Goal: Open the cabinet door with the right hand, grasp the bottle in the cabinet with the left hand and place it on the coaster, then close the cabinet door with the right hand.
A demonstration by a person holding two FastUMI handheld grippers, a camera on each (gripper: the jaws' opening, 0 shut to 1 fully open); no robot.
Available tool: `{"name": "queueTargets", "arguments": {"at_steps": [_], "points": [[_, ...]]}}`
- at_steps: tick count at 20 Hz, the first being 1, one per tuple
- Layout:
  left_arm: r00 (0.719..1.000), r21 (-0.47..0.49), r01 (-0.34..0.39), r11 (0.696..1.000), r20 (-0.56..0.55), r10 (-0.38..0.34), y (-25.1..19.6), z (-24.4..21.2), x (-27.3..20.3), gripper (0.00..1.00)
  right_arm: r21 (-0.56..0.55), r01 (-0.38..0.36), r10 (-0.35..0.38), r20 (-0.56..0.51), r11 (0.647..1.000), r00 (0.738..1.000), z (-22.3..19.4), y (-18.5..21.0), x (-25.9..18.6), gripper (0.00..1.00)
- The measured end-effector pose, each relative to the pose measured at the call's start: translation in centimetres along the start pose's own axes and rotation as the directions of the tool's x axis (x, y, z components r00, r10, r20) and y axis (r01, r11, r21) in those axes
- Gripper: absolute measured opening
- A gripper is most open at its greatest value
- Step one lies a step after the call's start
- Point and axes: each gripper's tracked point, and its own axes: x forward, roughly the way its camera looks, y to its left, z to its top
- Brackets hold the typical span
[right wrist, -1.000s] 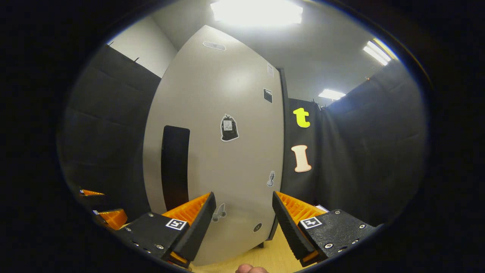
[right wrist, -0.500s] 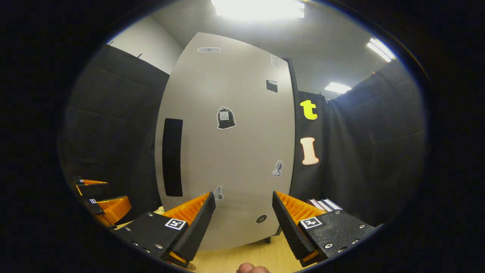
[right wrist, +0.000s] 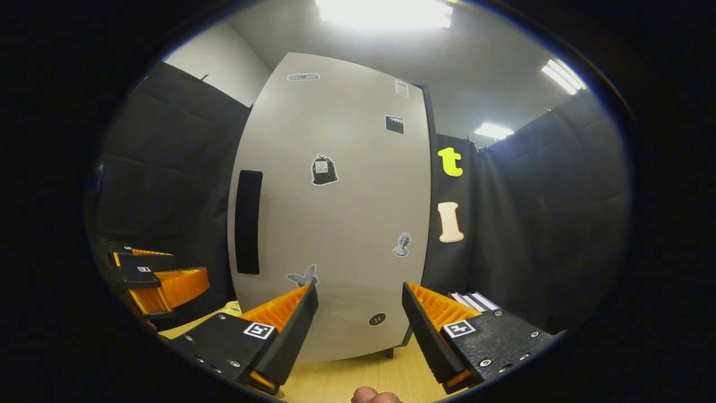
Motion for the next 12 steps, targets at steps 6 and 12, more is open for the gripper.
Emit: {"name": "queueTargets", "arguments": {"at_steps": [6, 12], "points": [[1.000, 0.017, 0.014, 1.000, 0.012, -0.014, -1.1, 0.2, -0.4, 0.85, -0.011, 0.015, -0.016, -0.014, 1.000, 1.000, -0.3, -0.3, -0.1, 0.93], [1.000, -0.002, 0.009, 1.000, 0.017, -0.009, -0.4, 0.4, -1.0, 0.85, -0.007, 0.024, -0.024, -0.032, 1.000, 0.999, -0.7, -0.4, 0.0, 0.93]]}}
